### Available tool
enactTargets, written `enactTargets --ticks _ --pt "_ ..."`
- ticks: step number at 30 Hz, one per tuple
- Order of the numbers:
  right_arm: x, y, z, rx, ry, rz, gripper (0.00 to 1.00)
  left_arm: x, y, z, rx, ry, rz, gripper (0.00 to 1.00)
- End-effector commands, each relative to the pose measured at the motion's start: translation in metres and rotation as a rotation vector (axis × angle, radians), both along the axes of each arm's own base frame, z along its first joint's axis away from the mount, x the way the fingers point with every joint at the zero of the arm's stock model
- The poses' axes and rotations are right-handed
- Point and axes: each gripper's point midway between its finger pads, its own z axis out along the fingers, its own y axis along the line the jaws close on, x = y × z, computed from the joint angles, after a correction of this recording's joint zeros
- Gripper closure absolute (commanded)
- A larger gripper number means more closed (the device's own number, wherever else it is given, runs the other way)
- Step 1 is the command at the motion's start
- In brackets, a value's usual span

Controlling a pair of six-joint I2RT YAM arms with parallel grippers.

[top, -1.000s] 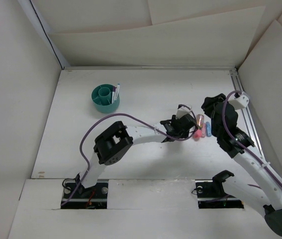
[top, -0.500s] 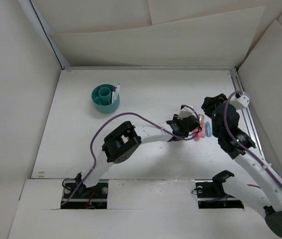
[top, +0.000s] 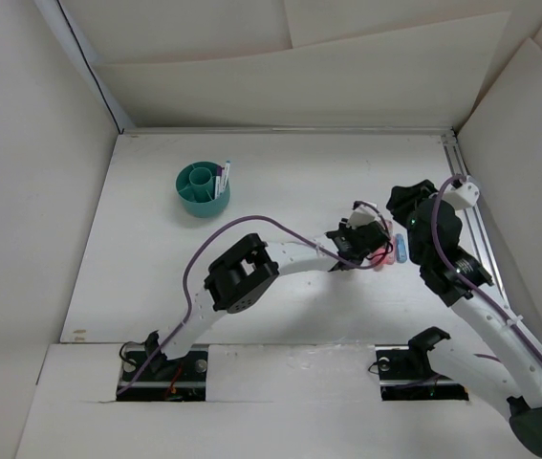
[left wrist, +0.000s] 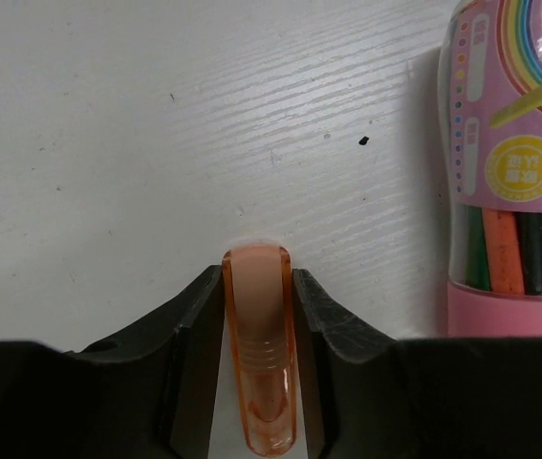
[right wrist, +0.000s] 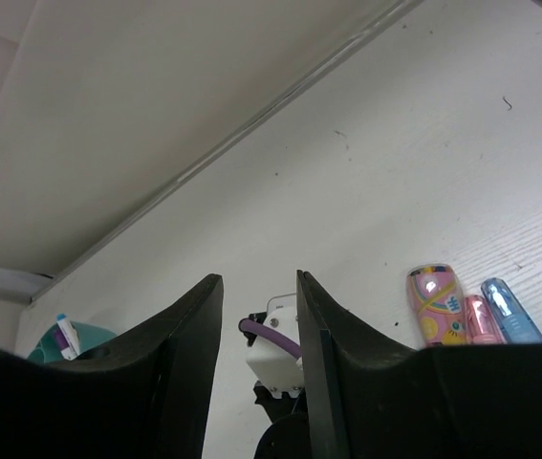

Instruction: Sort the stationery into containers

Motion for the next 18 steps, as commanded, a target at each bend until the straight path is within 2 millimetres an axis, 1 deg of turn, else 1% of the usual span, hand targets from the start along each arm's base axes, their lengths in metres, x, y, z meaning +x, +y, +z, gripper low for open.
enactTargets --ticks 1,3,4,5,6,7,8,9,10,11,12,13,14,15,16,17,18 --pt "0.0 0.0 0.026 0.029 -0.072 0.007 0.57 0.003 0.0 0.005 0.022 -0.021 0.005 0.73" --pt "-0.002 -0.001 0.028 0.033 -0.08 0.007 0.57 0.004 0.002 0.008 0.025 -0.027 0.011 0.85" --pt "-0.002 -0.001 0.028 0.033 -0.08 0.007 0.57 0.003 0.011 0.004 0.043 -0.034 0.033 0.9" --pt "-0.002 -0.001 0.028 0.033 -0.08 0.007 0.57 0.004 0.014 0.007 0.038 -0.045 0.04 0.98" --pt "-0.002 -0.003 0.028 0.031 -0.081 -0.002 0.57 0.006 0.015 0.022 0.002 -0.068 0.061 1.0" --pt "-0.002 -0.003 0.028 0.031 -0.081 -0.002 0.57 0.006 0.029 0.02 0.029 -0.088 0.084 1.0" --pt "-0.002 -0.003 0.028 0.031 -0.081 -0.002 0.57 0.006 0.035 0.027 0.027 -0.105 0.096 1.0" --pt "-0.002 -0.003 0.028 0.031 -0.081 -0.002 0.56 0.01 0.042 0.05 -0.019 -0.127 0.123 1.0" --pt "-0.002 -0.003 0.028 0.031 -0.081 -0.002 0.56 0.013 0.046 0.06 -0.057 -0.138 0.141 1.0" --pt "-0.002 -0.003 0.028 0.031 -0.081 -0.002 0.56 0.013 0.064 0.054 -0.036 -0.13 0.155 1.0" --pt "-0.002 -0.003 0.028 0.031 -0.081 -0.002 0.56 0.016 0.075 0.06 -0.051 -0.129 0.181 1.0" --pt "-0.002 -0.003 0.028 0.031 -0.081 -0.002 0.56 0.031 0.089 0.086 -0.119 -0.157 0.23 1.0" --pt "-0.001 -0.005 0.028 0.031 -0.081 -0.012 0.56 0.032 0.107 0.095 -0.126 -0.162 0.251 1.0" --pt "-0.001 -0.005 0.028 0.031 -0.081 -0.012 0.56 0.038 0.118 0.088 -0.114 -0.154 0.279 1.0" --pt "-0.001 -0.005 0.028 0.031 -0.081 -0.012 0.56 0.053 0.14 0.108 -0.147 -0.175 0.33 1.0" --pt "-0.001 -0.005 0.028 0.031 -0.081 -0.012 0.56 0.058 0.158 0.11 -0.145 -0.183 0.371 1.0" --pt "-0.001 -0.005 0.028 0.031 -0.081 -0.012 0.56 0.065 0.173 0.118 -0.164 -0.19 0.411 1.0"
